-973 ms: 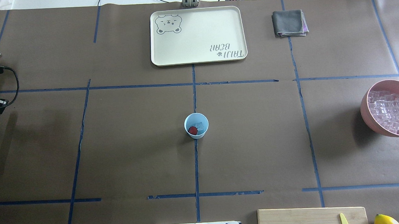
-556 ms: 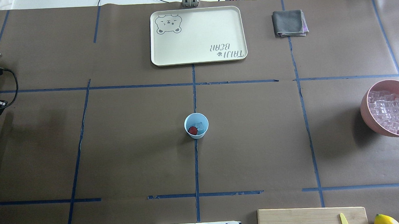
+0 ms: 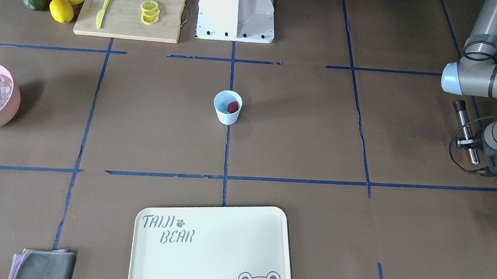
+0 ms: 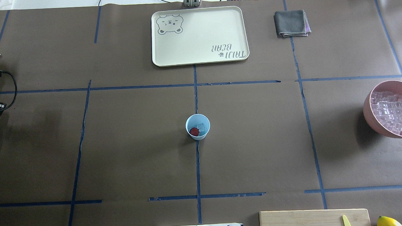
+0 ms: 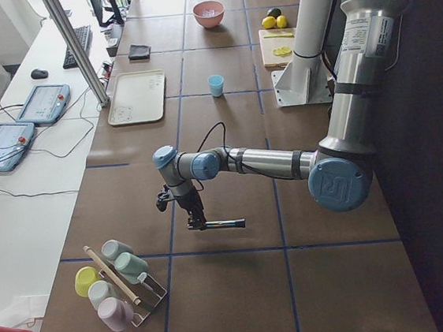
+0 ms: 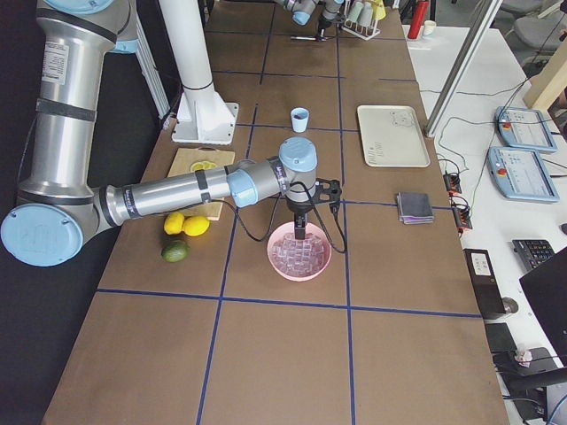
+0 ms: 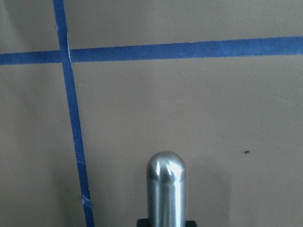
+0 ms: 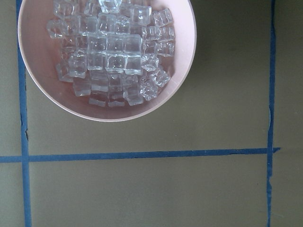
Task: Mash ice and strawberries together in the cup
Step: 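Lower the pestle onto the table and open the left gripper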
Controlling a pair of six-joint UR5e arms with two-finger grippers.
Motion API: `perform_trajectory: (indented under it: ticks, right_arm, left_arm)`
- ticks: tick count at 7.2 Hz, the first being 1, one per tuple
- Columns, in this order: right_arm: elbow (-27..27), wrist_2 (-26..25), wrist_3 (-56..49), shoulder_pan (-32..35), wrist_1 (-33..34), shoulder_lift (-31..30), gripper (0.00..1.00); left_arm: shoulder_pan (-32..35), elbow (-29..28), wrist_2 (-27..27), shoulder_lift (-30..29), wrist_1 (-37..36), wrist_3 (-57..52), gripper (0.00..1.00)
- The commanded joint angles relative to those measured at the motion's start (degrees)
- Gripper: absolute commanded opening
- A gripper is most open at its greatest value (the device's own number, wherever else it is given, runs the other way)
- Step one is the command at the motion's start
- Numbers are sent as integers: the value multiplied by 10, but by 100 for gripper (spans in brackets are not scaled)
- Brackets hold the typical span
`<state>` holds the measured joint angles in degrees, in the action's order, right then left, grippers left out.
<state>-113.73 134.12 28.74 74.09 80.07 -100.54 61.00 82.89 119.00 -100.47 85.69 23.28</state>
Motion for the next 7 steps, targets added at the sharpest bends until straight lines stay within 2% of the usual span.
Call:
perform_trajectory:
  ticks: [1,5,7]
  right_arm:
    - [0,1,0,0,0,0,100]
    - [-1,8,0,0,0,0,100]
    - [-1,9,0,0,0,0,100]
  left_arm:
    - [0,-6,0,0,1,0,0]
    - [-1,-12,0,0,1,0,13]
    - [-1,-13,0,-1,1,-1,62]
